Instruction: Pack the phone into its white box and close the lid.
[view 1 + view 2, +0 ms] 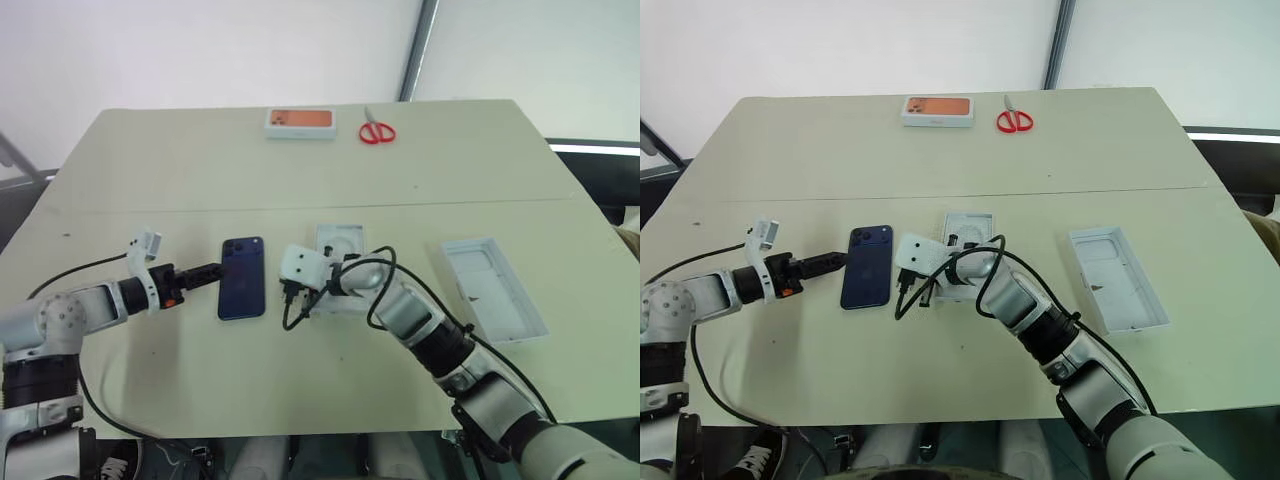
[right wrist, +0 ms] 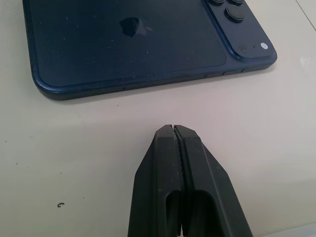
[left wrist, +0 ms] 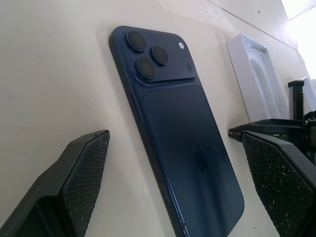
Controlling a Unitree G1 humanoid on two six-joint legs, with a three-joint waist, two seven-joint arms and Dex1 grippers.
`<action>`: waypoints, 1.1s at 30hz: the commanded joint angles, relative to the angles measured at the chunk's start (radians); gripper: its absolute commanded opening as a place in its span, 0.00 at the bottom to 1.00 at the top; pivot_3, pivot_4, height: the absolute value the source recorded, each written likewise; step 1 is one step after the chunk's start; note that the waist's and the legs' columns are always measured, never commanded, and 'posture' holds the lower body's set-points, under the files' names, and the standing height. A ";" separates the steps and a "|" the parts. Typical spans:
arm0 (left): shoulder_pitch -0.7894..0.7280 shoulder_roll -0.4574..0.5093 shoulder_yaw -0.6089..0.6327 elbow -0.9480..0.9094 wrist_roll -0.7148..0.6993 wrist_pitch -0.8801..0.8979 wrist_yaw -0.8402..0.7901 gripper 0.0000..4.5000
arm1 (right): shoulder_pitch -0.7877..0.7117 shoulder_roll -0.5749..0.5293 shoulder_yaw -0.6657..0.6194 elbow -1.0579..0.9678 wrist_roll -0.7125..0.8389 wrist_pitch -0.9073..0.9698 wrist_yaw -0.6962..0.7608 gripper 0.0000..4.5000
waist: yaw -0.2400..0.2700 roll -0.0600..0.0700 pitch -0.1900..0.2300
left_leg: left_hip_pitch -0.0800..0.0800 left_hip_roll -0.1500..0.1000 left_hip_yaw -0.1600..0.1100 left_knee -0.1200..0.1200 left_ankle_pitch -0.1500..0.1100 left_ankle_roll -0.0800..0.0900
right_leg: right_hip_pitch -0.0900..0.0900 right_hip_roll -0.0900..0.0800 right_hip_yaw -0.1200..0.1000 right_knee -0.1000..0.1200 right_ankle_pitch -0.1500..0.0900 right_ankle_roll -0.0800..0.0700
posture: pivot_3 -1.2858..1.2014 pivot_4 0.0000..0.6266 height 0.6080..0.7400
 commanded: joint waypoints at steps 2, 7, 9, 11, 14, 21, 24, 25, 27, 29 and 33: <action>0.029 -0.040 -0.073 -0.005 0.026 0.028 0.018 1.00 | -0.027 0.030 0.020 0.013 -0.022 0.008 0.001 0.01 | 0.002 0.001 -0.002 | 0.001 0.000 0.000 0.000 0.000 0.000 | 0.001 0.000 0.000 0.000 0.000 0.000 | 0.52 0.24 1.00; 0.009 -0.103 -0.123 -0.009 0.059 0.044 0.055 1.00 | -0.045 0.055 0.016 0.047 -0.029 0.002 0.000 0.01 | 0.011 0.003 -0.005 | 0.006 -0.001 0.000 -0.001 0.000 0.000 | 0.006 -0.001 0.000 -0.001 0.000 0.000 | 0.52 0.24 1.00; 0.002 -0.119 -0.125 -0.016 0.065 0.049 0.066 1.00 | -0.046 0.060 0.017 0.050 -0.034 0.001 -0.001 0.01 | 0.012 0.004 -0.006 | 0.007 -0.002 0.000 -0.001 0.000 0.000 | 0.007 -0.001 0.000 -0.001 0.000 0.000 | 0.52 0.24 1.00; -0.012 -0.145 -0.122 -0.019 0.061 0.075 0.087 1.00 | -0.041 0.068 0.012 0.048 -0.033 0.008 -0.004 0.01 | 0.012 0.004 -0.008 | 0.007 -0.002 0.000 -0.001 0.000 0.001 | 0.007 -0.002 0.000 -0.001 0.000 0.000 | 0.52 0.24 1.00; -0.022 -0.183 -0.126 -0.028 0.044 0.134 0.105 1.00 | -0.035 0.074 0.004 0.043 -0.027 0.022 -0.006 0.01 | 0.014 0.006 -0.009 | 0.007 -0.002 -0.001 -0.001 0.000 0.001 | 0.007 -0.002 -0.001 -0.001 0.000 0.000 | 0.52 0.24 1.00; -0.058 -0.227 -0.146 -0.032 0.044 0.182 0.117 1.00 | -0.037 0.078 -0.001 0.049 -0.030 0.018 -0.015 0.01 | 0.024 0.006 -0.010 | 0.008 -0.002 -0.001 0.000 0.000 0.001 | 0.008 -0.002 -0.001 -0.001 0.000 0.000 | 0.52 0.24 1.00; -0.073 -0.239 -0.142 -0.038 0.040 0.197 0.118 1.00 | -0.036 0.077 -0.005 0.048 -0.028 0.020 -0.015 0.01 | 0.024 0.006 -0.010 | 0.008 -0.002 0.000 0.000 0.000 0.001 | 0.008 -0.002 0.000 -0.001 0.000 0.000 | 0.52 0.24 1.00; -0.075 -0.239 -0.134 -0.035 0.042 0.193 0.118 1.00 | -0.035 0.074 -0.004 0.048 -0.030 0.019 -0.013 0.01 | 0.025 0.006 -0.010 | 0.008 -0.002 0.000 0.000 0.000 0.001 | 0.008 -0.002 0.000 -0.001 0.000 0.000 | 0.52 0.24 1.00; -0.081 -0.243 -0.104 -0.020 0.043 0.195 0.126 1.00 | -0.033 0.069 -0.005 0.048 -0.031 0.017 -0.014 0.01 | 0.026 0.006 -0.010 | 0.008 -0.002 0.000 0.000 0.000 0.001 | 0.008 -0.002 0.000 -0.001 0.000 0.000 | 0.52 0.24 1.00; -0.083 -0.245 -0.087 -0.011 0.043 0.200 0.130 1.00 | -0.032 0.067 -0.006 0.048 -0.032 0.015 -0.016 0.01 | 0.026 0.006 -0.010 | 0.008 -0.002 0.000 0.000 0.000 0.001 | 0.008 -0.002 -0.001 -0.001 0.000 0.000 | 0.52 0.24 1.00; -0.063 -0.232 -0.081 -0.010 0.044 0.201 0.117 0.81 | -0.026 0.057 -0.007 0.048 -0.037 0.008 -0.020 0.00 | 0.023 0.006 -0.010 | 0.008 -0.002 0.000 0.000 0.000 0.001 | 0.008 -0.002 0.000 -0.001 0.000 0.000 | 0.52 0.24 1.00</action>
